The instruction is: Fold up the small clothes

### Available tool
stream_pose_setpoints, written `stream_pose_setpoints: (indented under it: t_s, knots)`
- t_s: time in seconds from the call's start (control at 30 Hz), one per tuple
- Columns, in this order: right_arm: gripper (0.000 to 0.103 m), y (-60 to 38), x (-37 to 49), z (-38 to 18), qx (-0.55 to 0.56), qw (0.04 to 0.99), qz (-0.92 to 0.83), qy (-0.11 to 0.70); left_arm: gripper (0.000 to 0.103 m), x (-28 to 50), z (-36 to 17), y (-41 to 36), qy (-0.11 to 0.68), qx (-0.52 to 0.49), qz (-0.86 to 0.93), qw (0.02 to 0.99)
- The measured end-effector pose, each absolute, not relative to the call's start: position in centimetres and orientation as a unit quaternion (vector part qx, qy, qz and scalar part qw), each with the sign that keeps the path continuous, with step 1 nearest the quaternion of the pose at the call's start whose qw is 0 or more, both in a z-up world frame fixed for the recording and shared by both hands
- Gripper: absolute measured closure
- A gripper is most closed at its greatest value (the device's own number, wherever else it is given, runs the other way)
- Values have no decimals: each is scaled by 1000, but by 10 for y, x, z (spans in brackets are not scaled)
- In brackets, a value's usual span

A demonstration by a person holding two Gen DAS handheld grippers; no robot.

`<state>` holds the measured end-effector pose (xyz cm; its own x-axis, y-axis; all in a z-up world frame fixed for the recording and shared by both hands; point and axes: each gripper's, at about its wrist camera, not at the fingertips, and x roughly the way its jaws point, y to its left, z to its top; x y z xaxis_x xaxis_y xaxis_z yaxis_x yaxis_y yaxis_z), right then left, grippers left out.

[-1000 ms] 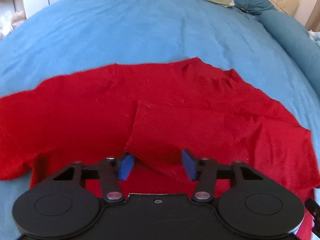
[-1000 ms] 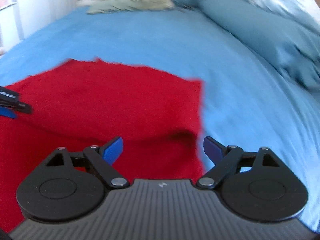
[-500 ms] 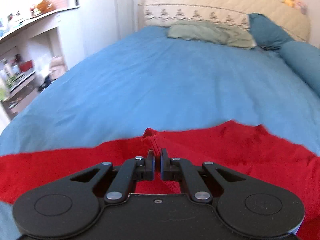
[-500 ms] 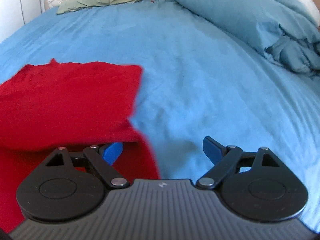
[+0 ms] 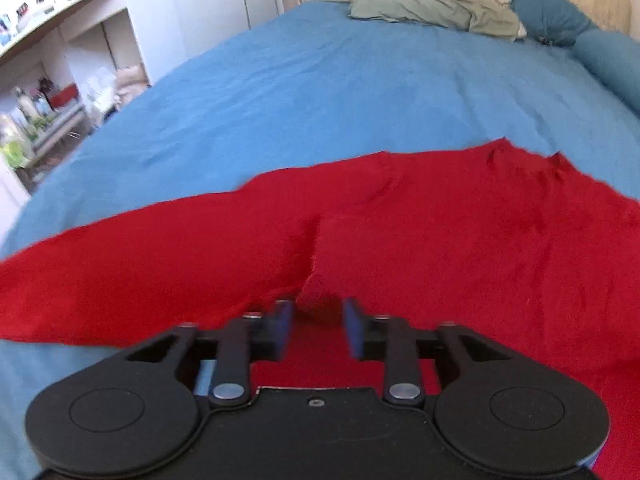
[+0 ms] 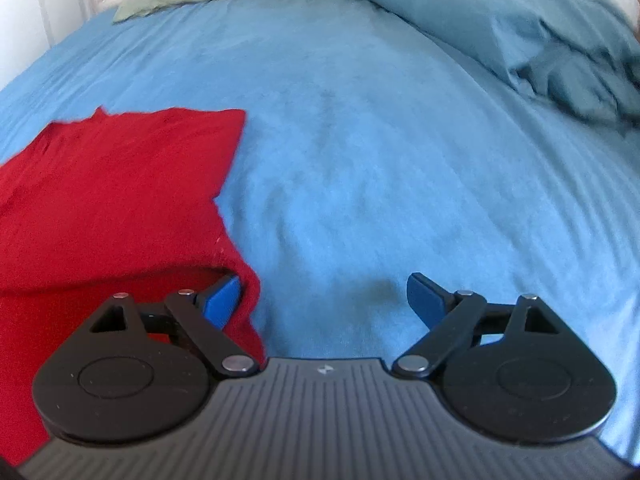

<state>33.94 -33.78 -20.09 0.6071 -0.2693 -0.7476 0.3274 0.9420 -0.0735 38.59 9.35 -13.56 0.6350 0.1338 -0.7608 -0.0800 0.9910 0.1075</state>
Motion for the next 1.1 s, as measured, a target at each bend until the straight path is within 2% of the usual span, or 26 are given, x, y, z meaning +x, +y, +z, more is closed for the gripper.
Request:
stream_pose_setpoints:
  t_s: [0.03, 0.1, 0.13, 0.17, 0.33, 0.47, 0.63, 0.73, 0.93, 1.1]
  knots:
    - [0, -330, 337, -193, 18, 898, -159, 409, 61, 381, -130, 95, 420, 36, 59, 905]
    - [0, -313, 331, -171, 6, 914, -121, 386, 44, 372, -117, 93, 408, 43, 49, 911]
    - [0, -306, 331, -159, 19, 925, -91, 368, 30, 372, -113, 91, 402, 40, 42, 914]
    - [0, -298, 333, -153, 32, 932, -63, 355, 25, 372, -110, 90, 397, 33, 32, 917]
    - [0, -270, 380, -172, 69, 932, -18, 356, 23, 393, -117, 69, 403, 34, -4, 915]
    - [0, -288, 393, -212, 96, 908, -64, 403, 23, 406, -128, 55, 405, 52, -18, 913]
    - [0, -303, 382, -196, 118, 916, -51, 379, 23, 412, -143, 50, 423, 54, -24, 904]
    - [0, -308, 406, -186, 137, 924, -40, 353, 23, 412, -151, 49, 437, 52, -19, 898]
    - [0, -315, 476, -217, 129, 913, -61, 382, 22, 412, -156, 53, 442, 38, -19, 896]
    - [0, -304, 482, -210, 93, 916, -55, 387, 22, 412, -148, 56, 439, 29, -15, 898]
